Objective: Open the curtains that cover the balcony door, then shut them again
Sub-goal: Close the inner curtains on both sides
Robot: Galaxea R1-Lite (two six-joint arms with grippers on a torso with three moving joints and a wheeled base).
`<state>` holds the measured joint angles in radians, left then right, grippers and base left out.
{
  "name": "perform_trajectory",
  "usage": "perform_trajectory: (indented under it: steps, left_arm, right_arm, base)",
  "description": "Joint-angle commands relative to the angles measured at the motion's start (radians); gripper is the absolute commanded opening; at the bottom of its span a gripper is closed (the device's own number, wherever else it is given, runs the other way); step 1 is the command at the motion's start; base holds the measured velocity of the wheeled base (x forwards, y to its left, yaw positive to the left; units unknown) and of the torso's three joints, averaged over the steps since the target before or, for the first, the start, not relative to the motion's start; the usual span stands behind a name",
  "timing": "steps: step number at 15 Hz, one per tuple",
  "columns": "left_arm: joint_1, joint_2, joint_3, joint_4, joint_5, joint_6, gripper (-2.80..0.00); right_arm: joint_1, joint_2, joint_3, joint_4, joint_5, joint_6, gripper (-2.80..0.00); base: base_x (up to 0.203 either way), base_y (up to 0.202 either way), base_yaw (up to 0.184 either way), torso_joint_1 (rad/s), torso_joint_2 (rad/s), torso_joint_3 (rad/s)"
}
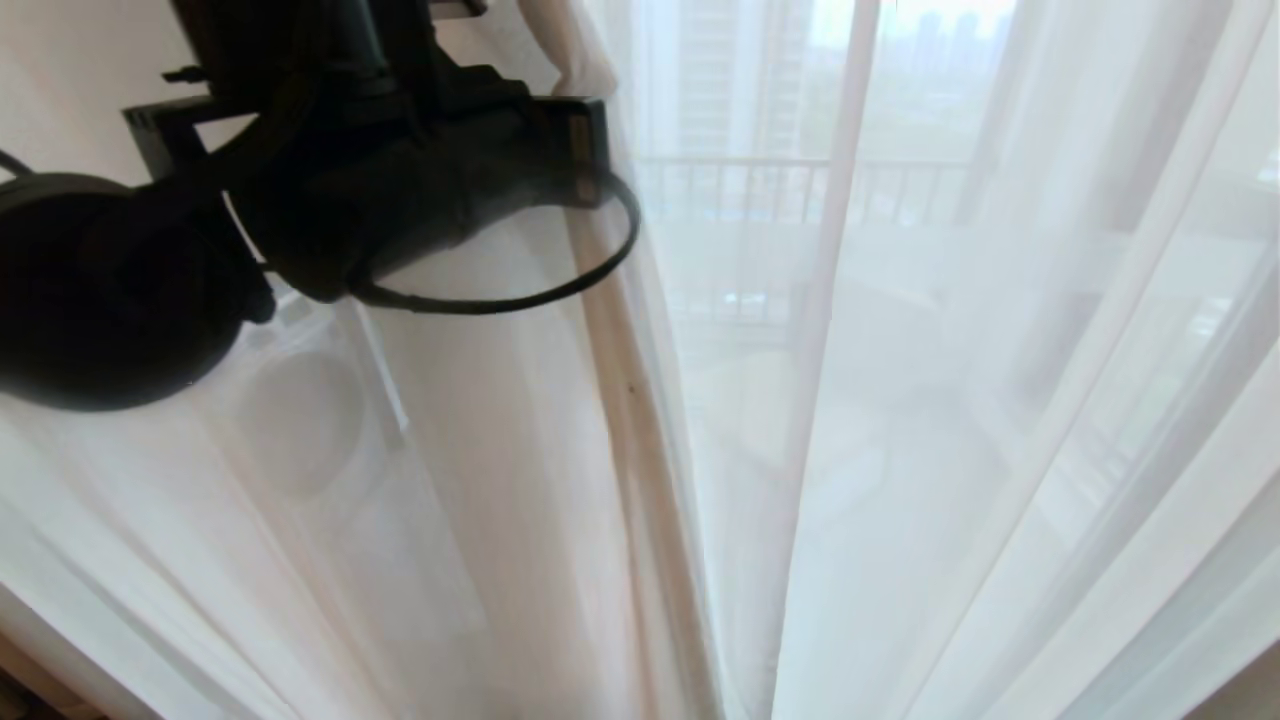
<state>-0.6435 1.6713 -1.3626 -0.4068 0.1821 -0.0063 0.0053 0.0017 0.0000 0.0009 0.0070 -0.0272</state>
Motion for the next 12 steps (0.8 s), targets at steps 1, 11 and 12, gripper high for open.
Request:
perform_trajectory:
  steps: [1, 11, 12]
  left_arm:
    - [0.14, -0.074, 0.052, -0.003, 0.001, -0.001, -2.8]
    - [0.531, -0.137, 0.233, -0.011, 0.002, 0.001, -2.8]
    - [0.539, -0.137, 0.241, -0.025, 0.003, 0.0, -2.8]
  right_arm:
    - [0.001, 0.0, 0.0, 0.0, 0.0, 0.0, -2.8]
    - [0.001, 0.0, 0.0, 0.0, -0.001, 0.0, -2.8]
    - [0.001, 0.0, 0.0, 0.001, -0.001, 0.0, -2.8]
  base:
    - [0.0, 0.0, 0.0, 0.0, 0.0, 0.0]
    - [0.0, 0.0, 0.0, 0.0, 0.0, 0.0]
    - [0.0, 0.0, 0.0, 0.0, 0.0, 0.0]
